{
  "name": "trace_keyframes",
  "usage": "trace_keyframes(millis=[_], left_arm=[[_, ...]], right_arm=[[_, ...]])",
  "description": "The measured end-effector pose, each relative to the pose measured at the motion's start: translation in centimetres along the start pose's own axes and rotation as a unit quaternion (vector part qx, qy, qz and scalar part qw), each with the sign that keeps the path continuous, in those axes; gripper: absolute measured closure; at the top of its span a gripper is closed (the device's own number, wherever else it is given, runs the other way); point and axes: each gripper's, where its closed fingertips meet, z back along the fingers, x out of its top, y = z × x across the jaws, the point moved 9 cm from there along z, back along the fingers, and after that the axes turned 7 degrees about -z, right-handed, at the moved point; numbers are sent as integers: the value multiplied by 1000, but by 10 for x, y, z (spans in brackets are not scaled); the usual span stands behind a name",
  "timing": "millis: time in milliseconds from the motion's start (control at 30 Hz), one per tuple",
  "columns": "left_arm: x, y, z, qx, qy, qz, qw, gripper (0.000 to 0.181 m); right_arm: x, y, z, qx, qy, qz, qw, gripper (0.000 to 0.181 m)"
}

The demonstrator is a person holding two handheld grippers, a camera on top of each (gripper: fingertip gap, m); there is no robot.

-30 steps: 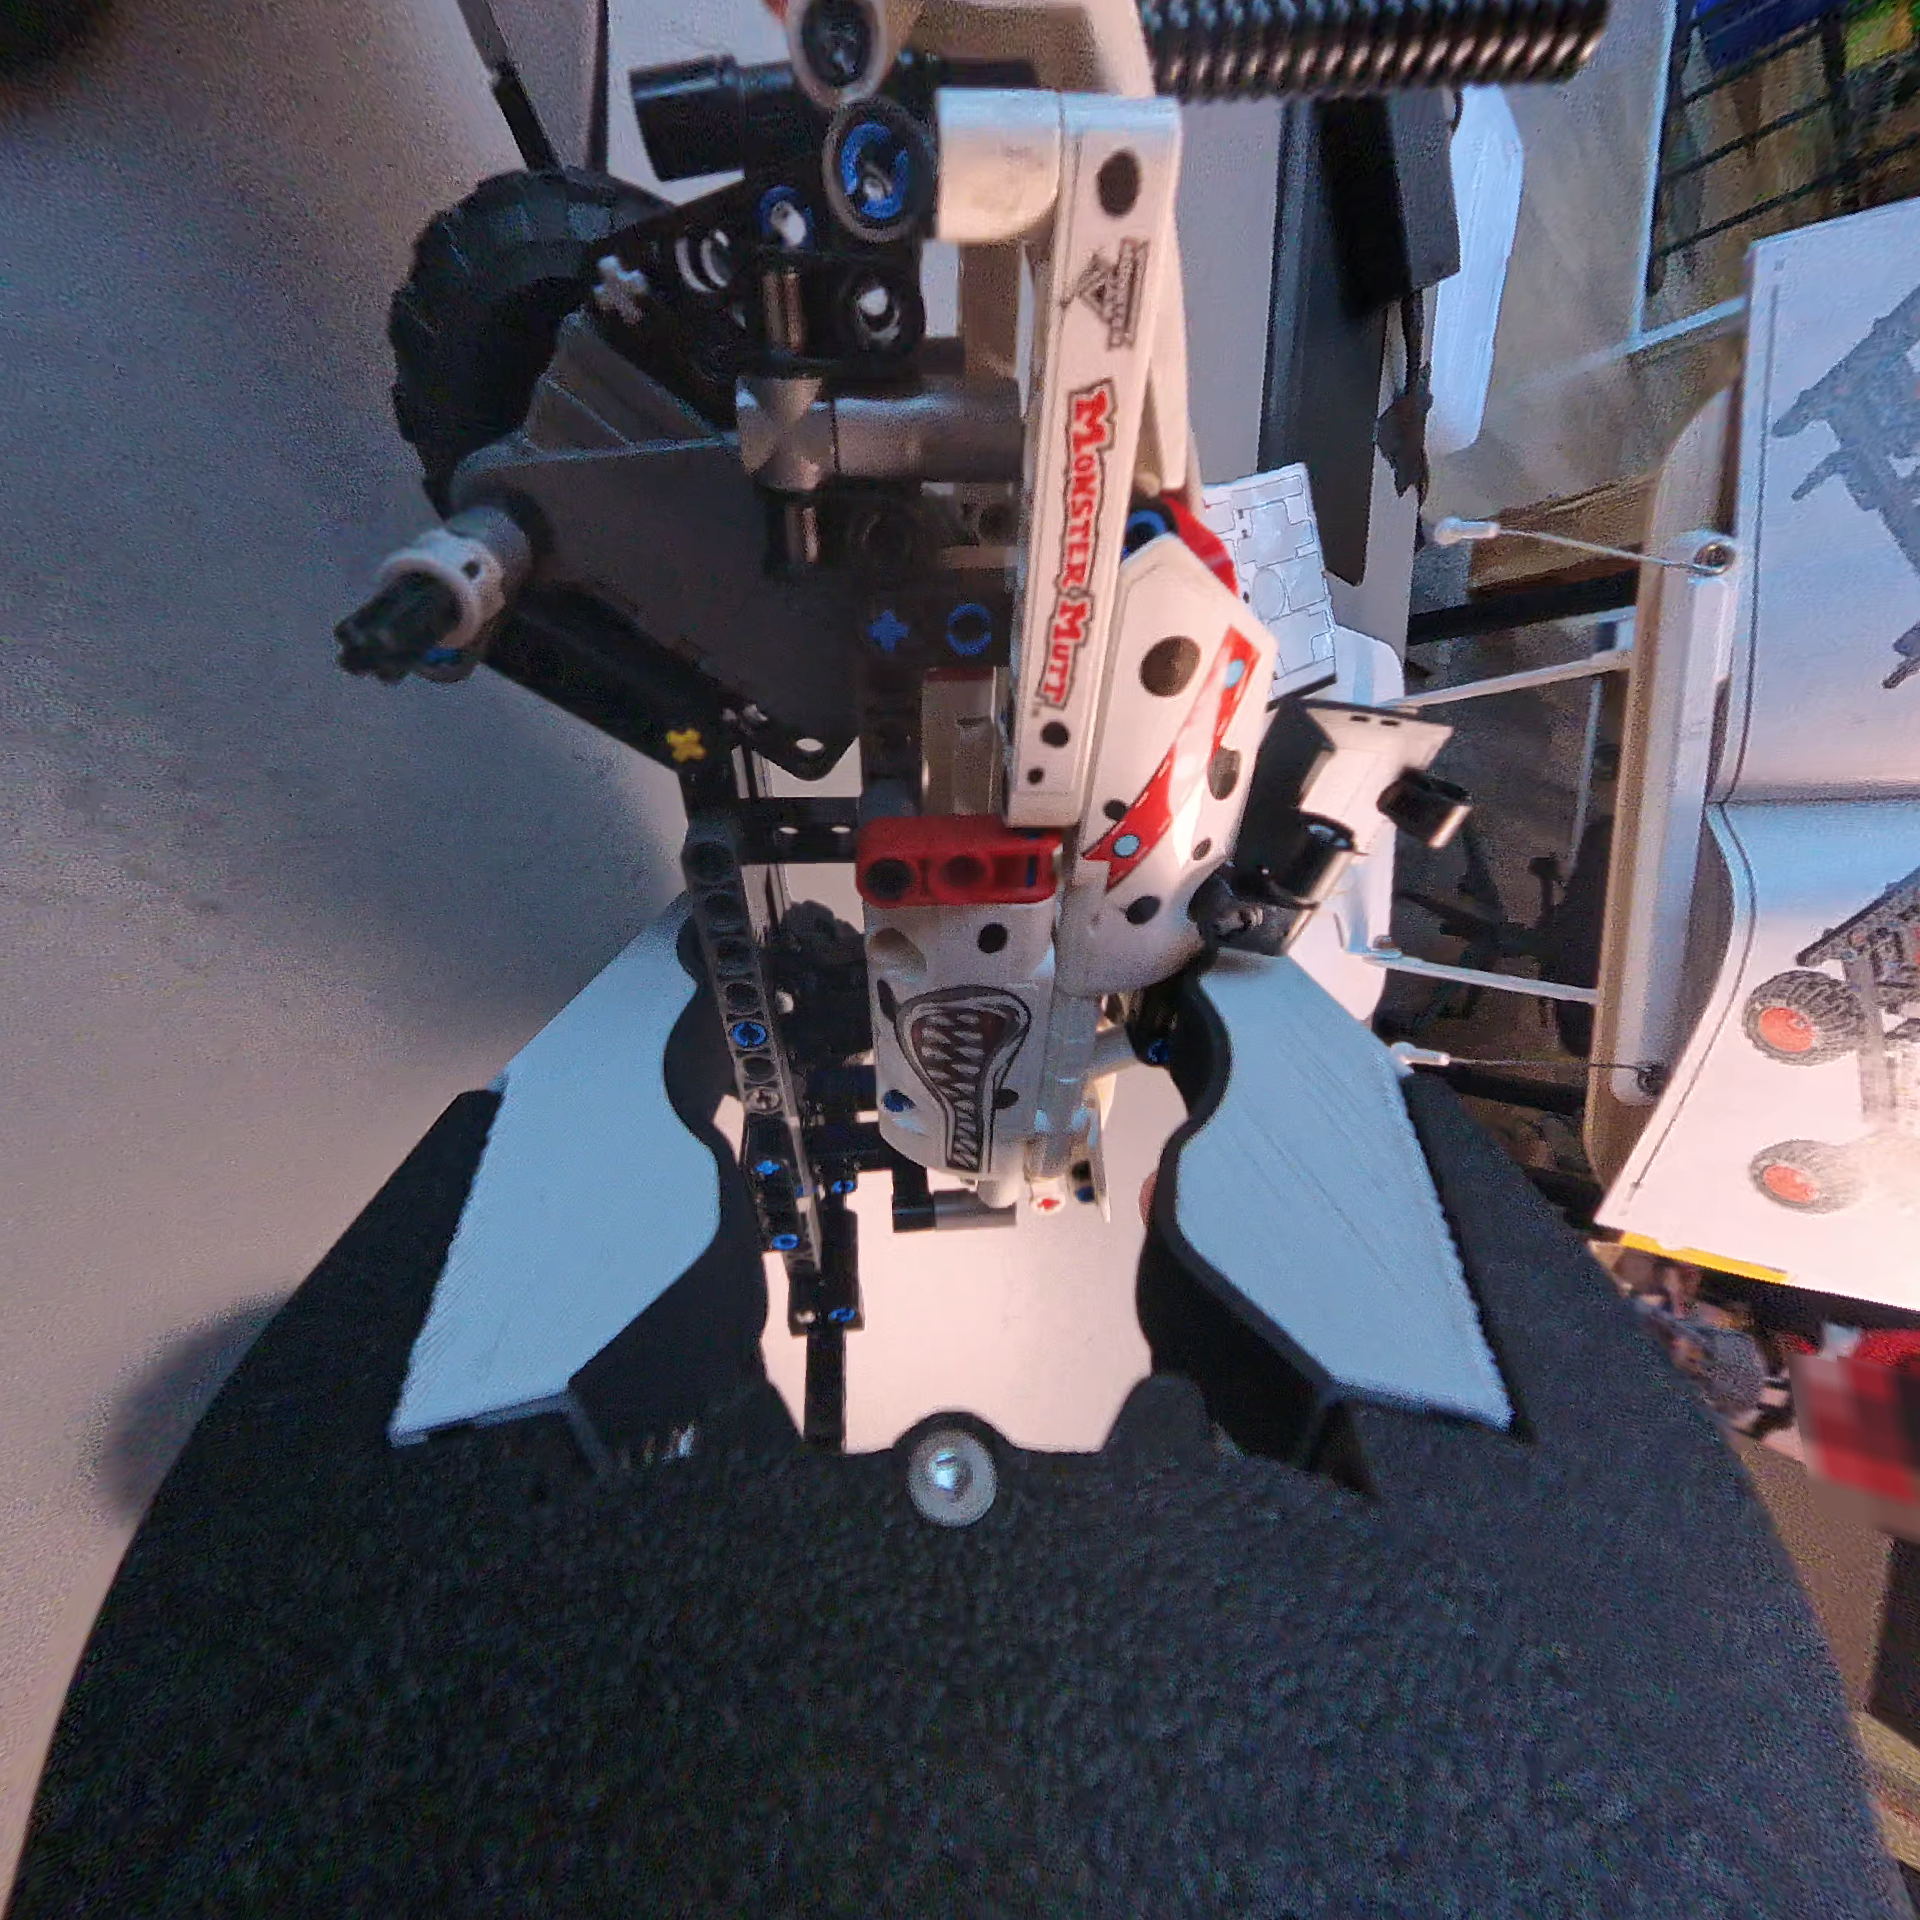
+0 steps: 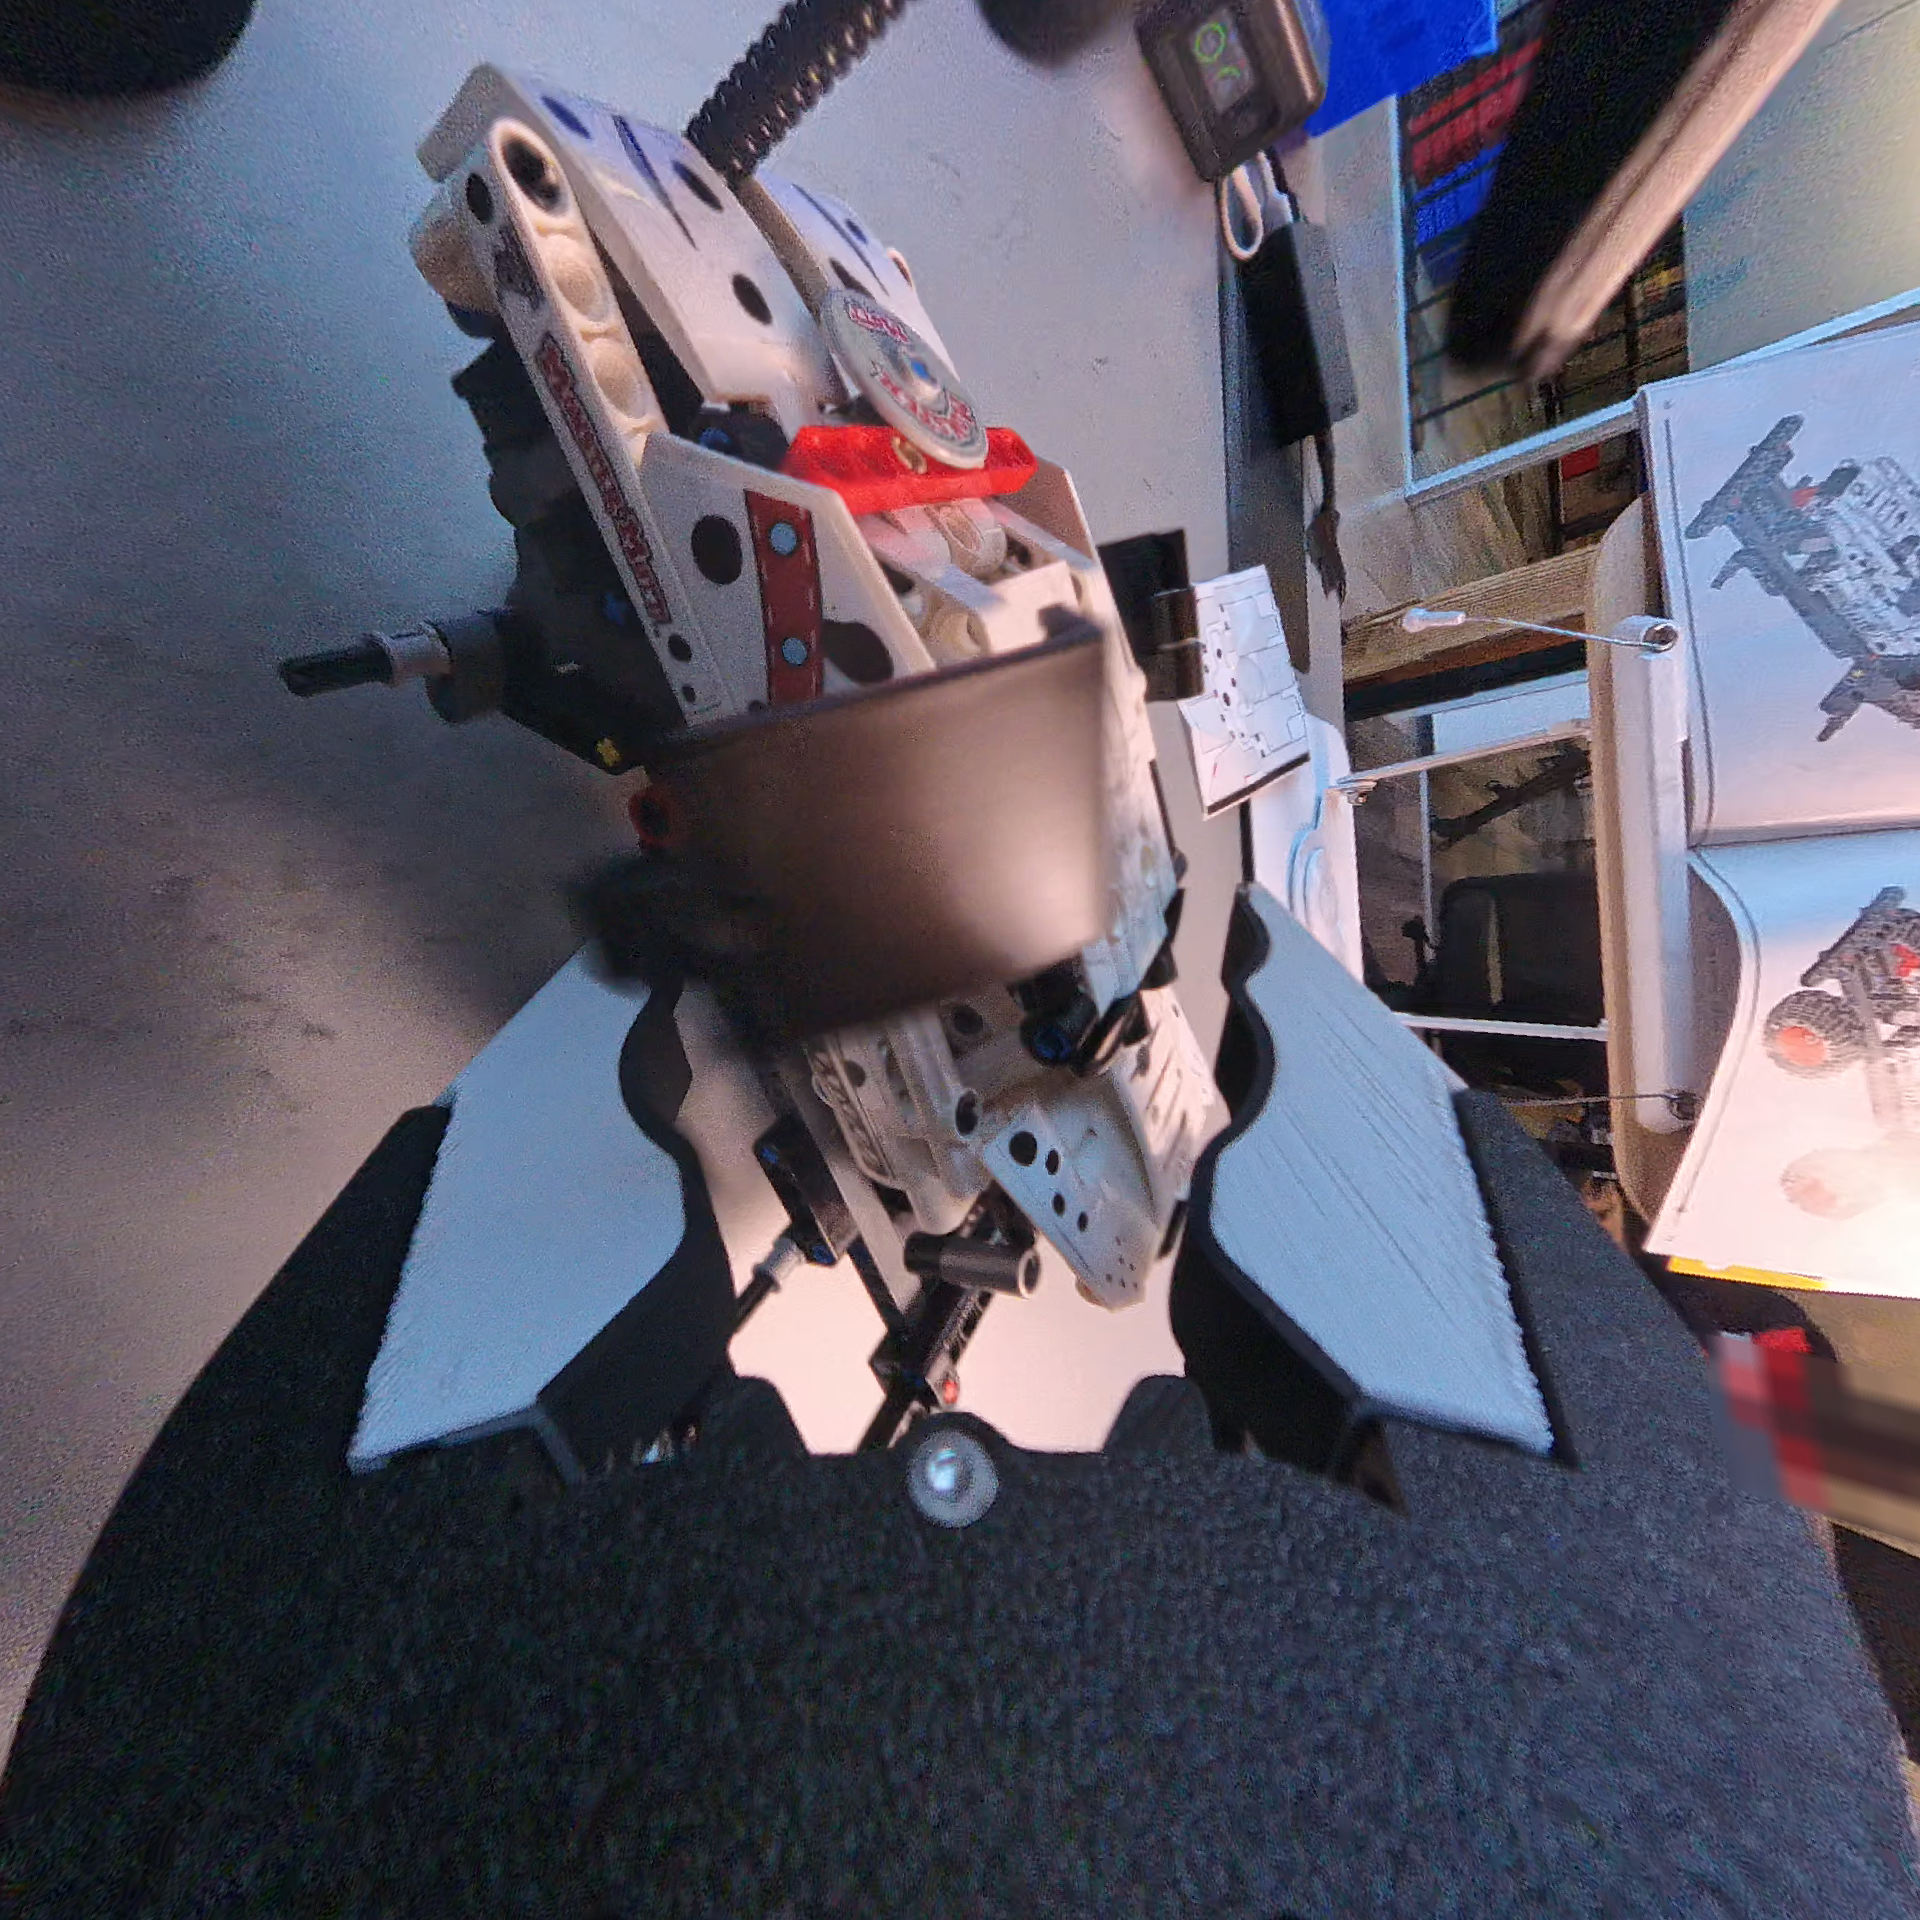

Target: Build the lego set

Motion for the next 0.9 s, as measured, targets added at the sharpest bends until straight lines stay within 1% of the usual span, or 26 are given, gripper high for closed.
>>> trace_keyframes(millis=[33,100,167,200,233,300,333,400,433,467,500,567,633,700,733,800,833,900], left_arm=[[0,-3,5,23,6,6,1000,149],[-8,-5,18,64,12,61,996,132],[-29,-7,27,109,49,128,985,109],[-44,-10,28,127,73,157,977,99],[-59,-16,24,131,82,188,970,89],[-83,-29,7,115,70,256,957,75],[-91,-32,-3,113,65,273,953,75],[-95,-34,-20,78,68,271,957,76],[-94,-35,-24,57,74,247,964,86],[-92,-34,-26,53,85,218,971,93],[-91,-31,-25,48,93,199,974,95],[-90,-19,-18,29,75,200,977,104],[-93,-5,-13,7,46,205,978,103],[-99,4,-12,-6,30,162,986,103],[-101,5,-13,-9,33,141,989,104],[-100,7,-14,-11,56,105,993,103],[-100,8,-14,-6,77,84,994,104],[-108,10,-14,16,150,45,987,105]], right_arm=[[0,1,0,1,-4,-7,1000,79],[1,3,1,-4,-5,-10,1000,80],[0,4,1,-9,-2,-15,1000,78],[0,4,1,-12,-1,-17,1000,77],[1,5,1,-17,-1,-19,1000,76],[3,9,0,-25,-4,-22,999,77],[4,11,-1,-30,-2,-22,999,77],[7,18,-3,-37,4,-9,999,77],[7,20,-4,-43,12,-1,999,76],[7,22,-2,-52,16,5,998,77],[7,22,3,-61,14,8,998,78],[5,18,20,-72,5,-11,997,80],[-3,13,42,-56,-17,-69,996,82],[-18,7,65,-37,-38,-155,987,85],[-28,5,76,-26,-45,-195,979,88],[-52,7,96,-13,-42,-263,964,96],[-65,11,104,6,-33,-290,957,103],[-87,25,116,42,-23,-330,943,119]])
